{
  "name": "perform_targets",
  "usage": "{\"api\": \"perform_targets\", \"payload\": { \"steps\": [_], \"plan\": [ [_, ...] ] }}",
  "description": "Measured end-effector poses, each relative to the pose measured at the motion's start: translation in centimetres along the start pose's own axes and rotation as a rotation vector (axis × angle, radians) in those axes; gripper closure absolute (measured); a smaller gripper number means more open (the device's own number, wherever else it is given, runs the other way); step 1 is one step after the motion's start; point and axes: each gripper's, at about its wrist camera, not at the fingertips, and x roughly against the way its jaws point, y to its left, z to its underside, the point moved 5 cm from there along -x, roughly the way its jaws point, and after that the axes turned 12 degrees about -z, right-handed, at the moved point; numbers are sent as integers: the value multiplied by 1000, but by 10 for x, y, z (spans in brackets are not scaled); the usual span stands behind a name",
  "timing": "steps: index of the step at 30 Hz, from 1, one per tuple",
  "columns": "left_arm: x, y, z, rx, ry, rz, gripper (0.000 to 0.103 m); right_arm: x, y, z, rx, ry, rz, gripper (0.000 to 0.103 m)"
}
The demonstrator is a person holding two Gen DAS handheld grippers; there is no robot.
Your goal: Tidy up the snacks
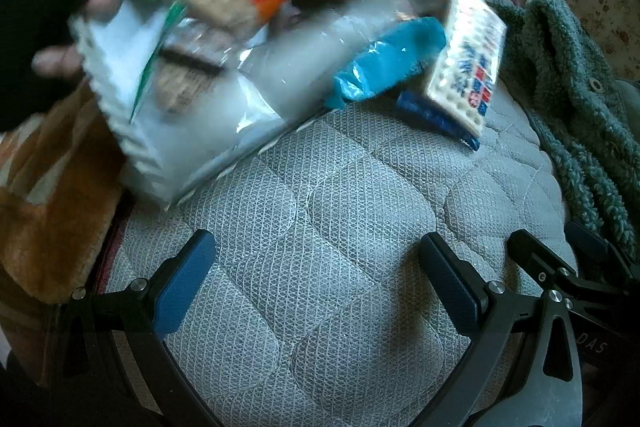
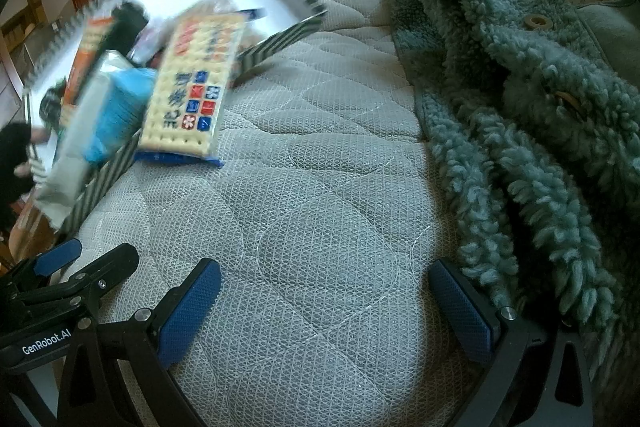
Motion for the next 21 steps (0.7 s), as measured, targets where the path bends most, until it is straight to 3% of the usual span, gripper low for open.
{"api": "perform_targets", "payload": {
  "steps": [21],
  "plan": [
    [2,1,0,-2,0,-3,1,-1,2,-1,-1,0,0,0]
  ]
}}
